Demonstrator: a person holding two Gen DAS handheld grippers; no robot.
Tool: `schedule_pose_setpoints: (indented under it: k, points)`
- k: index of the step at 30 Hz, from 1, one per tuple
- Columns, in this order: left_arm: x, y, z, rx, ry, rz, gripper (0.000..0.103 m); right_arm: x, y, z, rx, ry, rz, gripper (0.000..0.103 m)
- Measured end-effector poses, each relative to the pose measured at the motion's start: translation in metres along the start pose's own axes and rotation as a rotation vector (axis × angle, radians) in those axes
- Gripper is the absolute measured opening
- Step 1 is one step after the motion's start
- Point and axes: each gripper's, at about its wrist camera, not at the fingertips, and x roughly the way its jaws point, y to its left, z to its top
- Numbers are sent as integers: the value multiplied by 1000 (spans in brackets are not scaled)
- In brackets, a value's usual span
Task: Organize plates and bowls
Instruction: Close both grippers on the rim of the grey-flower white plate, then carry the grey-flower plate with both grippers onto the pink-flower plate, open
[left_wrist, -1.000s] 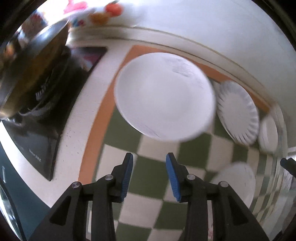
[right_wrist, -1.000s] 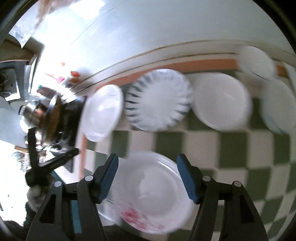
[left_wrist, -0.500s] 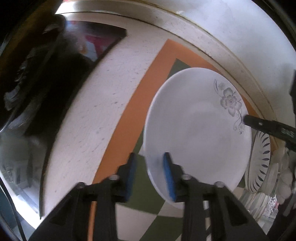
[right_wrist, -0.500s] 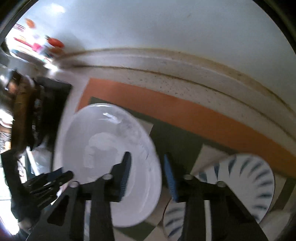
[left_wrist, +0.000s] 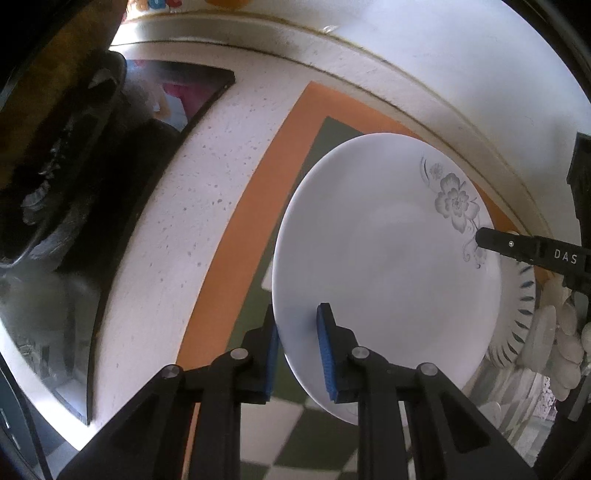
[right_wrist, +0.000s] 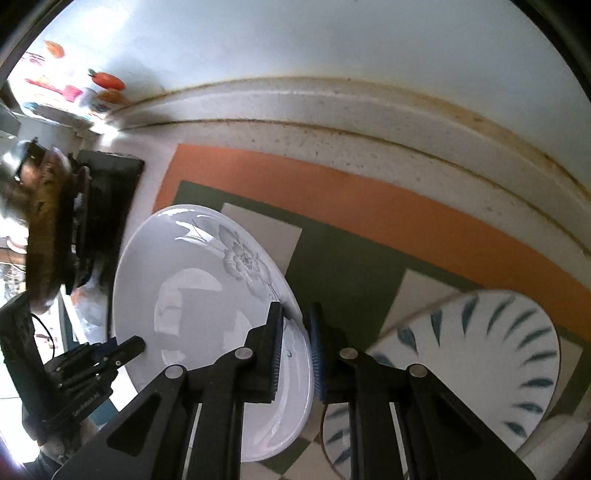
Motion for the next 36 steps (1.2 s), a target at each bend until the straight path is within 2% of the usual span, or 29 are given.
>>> schedule_pose_setpoints:
  k: [6, 10, 17, 21, 26, 32, 36]
  points:
    - [-36, -23, -26, 41, -22, -3, 18, -46, -6, -43, 16, -62, 45, 15]
    - [-52, -48, -59, 93, -31, -12, 18, -79, -25, -94, 66, -103, 70, 15]
    - [-44, -84, -106, 170, 19, -52, 18, -112, -70, -190, 152, -127, 72, 15]
    - [-36, -101, -126, 218, 41, -53, 18, -118, -90, -245, 196, -132, 66, 15]
    - [-29, -122, -148, 288, 61, -31, 18, -112, -112, -294, 253, -123, 79, 15]
    - [-13, -136, -166, 334, 96, -12, 18, -90, -129, -336, 313, -97, 95, 15]
    - [3, -140, -169, 347, 122, 17, 19, -78, -134, -348, 328, -80, 90, 15]
